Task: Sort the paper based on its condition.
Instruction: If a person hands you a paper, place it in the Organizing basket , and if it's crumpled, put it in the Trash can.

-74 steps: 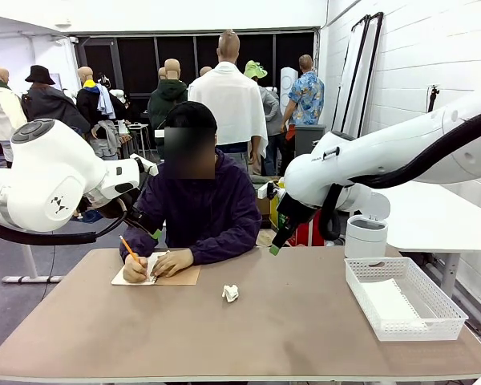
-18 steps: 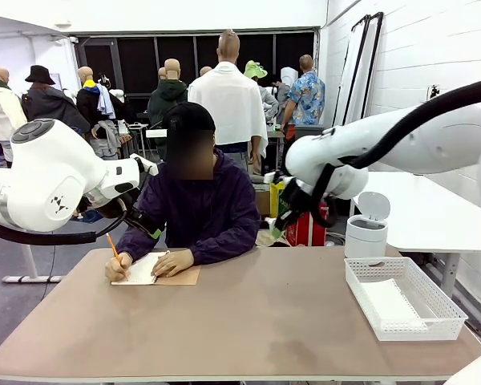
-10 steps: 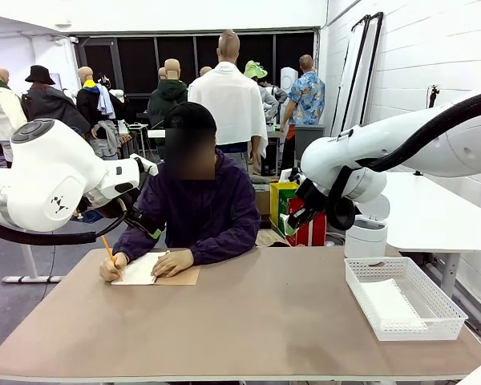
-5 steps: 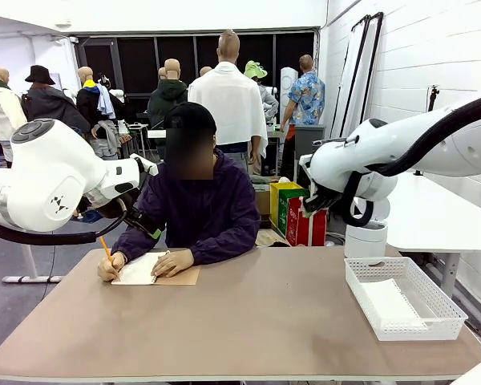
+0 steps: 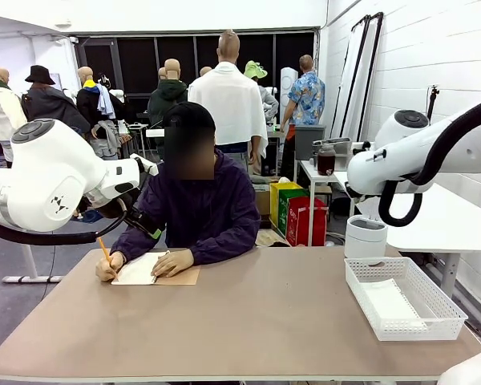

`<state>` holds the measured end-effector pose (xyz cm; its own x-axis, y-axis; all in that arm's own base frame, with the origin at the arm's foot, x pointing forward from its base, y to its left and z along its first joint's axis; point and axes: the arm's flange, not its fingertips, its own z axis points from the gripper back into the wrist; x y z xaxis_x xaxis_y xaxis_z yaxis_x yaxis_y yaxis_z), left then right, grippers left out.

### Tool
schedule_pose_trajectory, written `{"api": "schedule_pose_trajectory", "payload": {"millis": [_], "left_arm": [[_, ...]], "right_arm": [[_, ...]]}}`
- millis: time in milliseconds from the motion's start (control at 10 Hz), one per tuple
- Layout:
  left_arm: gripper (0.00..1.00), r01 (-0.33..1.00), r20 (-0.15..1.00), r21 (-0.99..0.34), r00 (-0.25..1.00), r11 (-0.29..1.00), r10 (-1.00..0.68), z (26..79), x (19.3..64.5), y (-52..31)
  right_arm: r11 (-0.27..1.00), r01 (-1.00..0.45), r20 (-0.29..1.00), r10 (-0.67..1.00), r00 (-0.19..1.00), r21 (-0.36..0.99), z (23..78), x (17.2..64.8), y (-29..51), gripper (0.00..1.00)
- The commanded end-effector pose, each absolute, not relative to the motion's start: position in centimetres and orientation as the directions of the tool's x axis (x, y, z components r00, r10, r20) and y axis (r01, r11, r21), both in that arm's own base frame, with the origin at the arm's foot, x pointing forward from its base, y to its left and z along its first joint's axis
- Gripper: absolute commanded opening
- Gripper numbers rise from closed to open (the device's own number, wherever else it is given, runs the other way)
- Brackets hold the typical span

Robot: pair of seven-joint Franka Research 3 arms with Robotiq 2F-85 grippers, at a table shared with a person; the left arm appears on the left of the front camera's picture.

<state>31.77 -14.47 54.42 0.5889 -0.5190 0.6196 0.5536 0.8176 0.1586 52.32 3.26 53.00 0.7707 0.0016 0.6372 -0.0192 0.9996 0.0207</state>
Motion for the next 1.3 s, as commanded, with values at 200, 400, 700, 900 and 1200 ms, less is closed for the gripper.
{"api": "schedule_pose_trajectory", "payload": {"millis": [200,400,700,900,1200], "left_arm": [[1.00,0.561,0.618,0.157,0.586,0.813,-0.524,54.3,31.8,-14.4],[1.00,0.561,0.618,0.157,0.586,0.813,-0.524,54.3,31.8,-14.4],[1.00,0.561,0.618,0.157,0.586,0.813,-0.524,54.3,31.8,-14.4],[1.00,0.561,0.618,0.157,0.586,0.813,-0.524,54.3,31.8,-14.4],[1.00,0.561,0.618,0.157,0.586,0.813,-0.524,54.3,31.8,-14.4]], "right_arm": [[0.999,0.009,0.619,-0.029,0.785,0.035,52.7,52.7,2.5,0.14],[0.999,0.009,0.619,-0.029,0.785,0.035,52.7,52.7,2.5,0.14],[0.999,0.009,0.619,-0.029,0.785,0.035,52.7,52.7,2.5,0.14],[0.998,0.051,0.604,-0.069,0.794,0.047,52.4,54.6,1.8,0.14],[0.989,0.144,0.597,-0.133,0.791,0.029,51.0,57.6,0.6,0.14]]}}
